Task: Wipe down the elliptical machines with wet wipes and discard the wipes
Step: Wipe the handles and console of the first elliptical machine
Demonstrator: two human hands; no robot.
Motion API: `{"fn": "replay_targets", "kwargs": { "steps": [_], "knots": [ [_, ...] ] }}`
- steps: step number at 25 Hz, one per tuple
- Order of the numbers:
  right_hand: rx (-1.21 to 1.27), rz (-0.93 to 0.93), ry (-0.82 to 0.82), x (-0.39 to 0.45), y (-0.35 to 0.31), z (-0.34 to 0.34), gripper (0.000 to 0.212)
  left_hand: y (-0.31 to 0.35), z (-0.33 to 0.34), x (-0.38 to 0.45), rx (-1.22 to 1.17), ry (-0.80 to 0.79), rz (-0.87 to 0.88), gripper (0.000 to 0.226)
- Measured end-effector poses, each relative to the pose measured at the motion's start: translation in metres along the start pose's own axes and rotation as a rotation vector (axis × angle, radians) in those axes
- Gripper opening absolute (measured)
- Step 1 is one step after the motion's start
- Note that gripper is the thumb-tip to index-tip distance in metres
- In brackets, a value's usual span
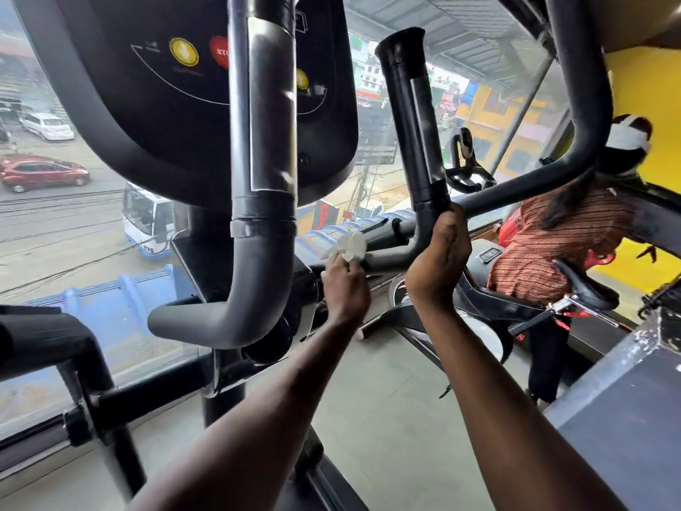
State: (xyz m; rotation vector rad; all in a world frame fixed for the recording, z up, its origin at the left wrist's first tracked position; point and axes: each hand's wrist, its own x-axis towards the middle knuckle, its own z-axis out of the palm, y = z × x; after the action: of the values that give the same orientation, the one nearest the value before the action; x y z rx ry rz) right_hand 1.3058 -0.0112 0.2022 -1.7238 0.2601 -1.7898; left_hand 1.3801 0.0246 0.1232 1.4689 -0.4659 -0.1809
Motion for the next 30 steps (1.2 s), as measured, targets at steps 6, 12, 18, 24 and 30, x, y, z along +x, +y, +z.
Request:
{"fn": "replay_targets", "kwargs": {
  "steps": [6,12,18,24,30],
  "knots": [
    [0.014,0.028,0.004,-0.001,0.006,-0.001,0.032,0.021,0.016,-0.044,-0.107,-0.006,0.392,0.048],
    [0.017,-0.003,0.014,-0.001,0.007,0.001,0.022,-0.03,-0.002,0.015,-0.047,0.061,0.002,0.047],
    [0.013,-0.007,0.009,-0.002,0.008,0.002,0.02,-0.004,0.022,-0.044,-0.042,0.019,0.331,0.063],
    [0.009,-0.029,0.012,-0.002,0.007,0.002,0.033,-0.042,-0.001,0.009,-0.008,0.009,0.093,0.054],
    [0.024,-0.039,0.01,-0.002,0.006,0.001,0.023,-0.006,0.012,-0.037,-0.023,-0.052,0.278,0.051]
  ]
}}
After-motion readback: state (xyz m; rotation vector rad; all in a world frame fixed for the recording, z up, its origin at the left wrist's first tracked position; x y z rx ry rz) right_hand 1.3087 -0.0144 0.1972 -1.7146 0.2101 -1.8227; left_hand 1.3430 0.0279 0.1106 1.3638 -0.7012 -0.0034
